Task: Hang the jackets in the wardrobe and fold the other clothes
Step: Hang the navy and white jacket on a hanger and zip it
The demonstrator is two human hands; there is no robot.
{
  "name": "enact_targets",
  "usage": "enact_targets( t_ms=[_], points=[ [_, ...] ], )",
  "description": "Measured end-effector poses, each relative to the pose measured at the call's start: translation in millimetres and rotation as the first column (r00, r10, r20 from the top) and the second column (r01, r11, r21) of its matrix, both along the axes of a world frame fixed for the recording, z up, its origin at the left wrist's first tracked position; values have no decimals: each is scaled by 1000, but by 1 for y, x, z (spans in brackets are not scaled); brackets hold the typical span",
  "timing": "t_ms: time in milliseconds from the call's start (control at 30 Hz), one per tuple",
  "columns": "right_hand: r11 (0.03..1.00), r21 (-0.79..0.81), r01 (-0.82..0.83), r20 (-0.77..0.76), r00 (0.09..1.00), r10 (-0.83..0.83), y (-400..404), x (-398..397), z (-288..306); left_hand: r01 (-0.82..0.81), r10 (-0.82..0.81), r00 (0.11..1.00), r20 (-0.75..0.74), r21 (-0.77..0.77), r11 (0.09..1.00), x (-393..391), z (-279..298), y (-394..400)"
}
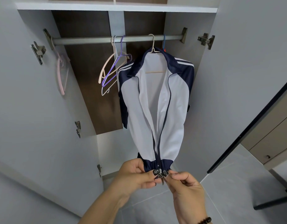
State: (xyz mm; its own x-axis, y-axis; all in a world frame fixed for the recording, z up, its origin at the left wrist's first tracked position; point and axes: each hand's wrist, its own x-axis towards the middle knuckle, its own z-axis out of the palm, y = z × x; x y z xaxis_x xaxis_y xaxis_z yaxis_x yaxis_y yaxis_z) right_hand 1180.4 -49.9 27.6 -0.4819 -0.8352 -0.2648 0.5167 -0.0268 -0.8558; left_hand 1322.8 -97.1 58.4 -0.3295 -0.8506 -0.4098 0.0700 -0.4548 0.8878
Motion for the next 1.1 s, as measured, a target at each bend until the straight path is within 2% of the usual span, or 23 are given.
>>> enact_targets(
  t_ms=[200,300,467,567,633,867,1100],
  points=[
    [999,6,-34,15,999,34,-2,-4,3,-9,8,1000,-28,-15,1000,-4,-4,5],
    [990,22,-141,-97,985,143,-6,-7,10,-55,54,998,-22,-73,996,-2,-6,3],
    [919,238,-313,-273,887,373,-12,-1,13,-72,89,992,95,-167,983,3,-15,-2],
    [836,390,-386,-289,811,509,-10,6,12,-51,85,983,165,-199,979,6,-19,-5],
    [806,406,-431,-261,791,554,-10,10,11,-51,89,980,177,-205,978,9,-22,-6],
    [833,383,-399,-122,872,474,-18,12,10,-60,109,965,239,-203,977,17,-33,-4],
    [835,405,-371,-135,879,456,-42,7,15,-86,118,958,260,-130,988,17,-44,0]
  ],
)
